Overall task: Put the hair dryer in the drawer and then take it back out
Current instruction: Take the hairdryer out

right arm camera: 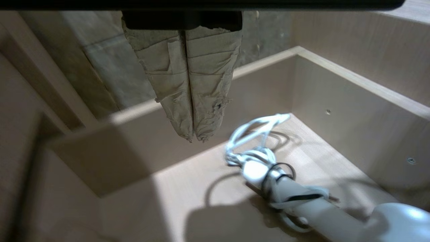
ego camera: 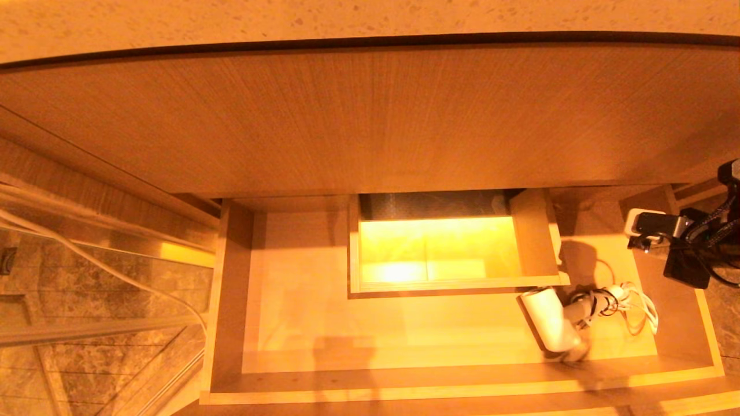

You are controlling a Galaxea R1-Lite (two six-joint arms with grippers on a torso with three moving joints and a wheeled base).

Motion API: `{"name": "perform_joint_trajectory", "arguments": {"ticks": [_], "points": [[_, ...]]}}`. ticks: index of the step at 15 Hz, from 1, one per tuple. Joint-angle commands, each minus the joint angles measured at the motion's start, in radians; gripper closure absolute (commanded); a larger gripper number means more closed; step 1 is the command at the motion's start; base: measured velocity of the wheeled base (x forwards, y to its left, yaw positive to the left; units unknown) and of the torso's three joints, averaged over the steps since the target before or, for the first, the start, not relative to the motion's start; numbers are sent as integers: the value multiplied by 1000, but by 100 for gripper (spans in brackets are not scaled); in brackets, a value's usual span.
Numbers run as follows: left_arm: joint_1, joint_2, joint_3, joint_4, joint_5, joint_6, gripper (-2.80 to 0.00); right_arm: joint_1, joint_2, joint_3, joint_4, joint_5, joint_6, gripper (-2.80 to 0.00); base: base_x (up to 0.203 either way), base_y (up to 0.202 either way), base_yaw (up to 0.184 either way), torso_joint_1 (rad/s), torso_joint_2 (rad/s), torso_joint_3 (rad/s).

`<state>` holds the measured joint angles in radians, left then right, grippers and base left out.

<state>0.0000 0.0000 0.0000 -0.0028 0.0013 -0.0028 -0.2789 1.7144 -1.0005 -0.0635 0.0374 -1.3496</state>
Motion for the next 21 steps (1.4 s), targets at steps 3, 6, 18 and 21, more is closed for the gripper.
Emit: {"name": "perform_joint_trajectory", "arguments": {"ticks": [3, 6, 18, 21], "points": [[0, 0, 0, 0, 0, 0, 0, 0, 27, 88, -60, 2, -14, 0, 0, 0, 0, 0, 0, 0], [0, 0, 0, 0, 0, 0, 0, 0, 59, 149, -143, -8, -32, 0, 0, 0, 0, 0, 0, 0], [0, 0, 0, 0, 0, 0, 0, -91, 237, 74, -146, -168, -47, 0, 0, 0, 0, 0, 0, 0], [0, 0, 0, 0, 0, 0, 0, -92, 283, 56, -144, -171, -36, 0, 0, 0, 0, 0, 0, 0]]}}
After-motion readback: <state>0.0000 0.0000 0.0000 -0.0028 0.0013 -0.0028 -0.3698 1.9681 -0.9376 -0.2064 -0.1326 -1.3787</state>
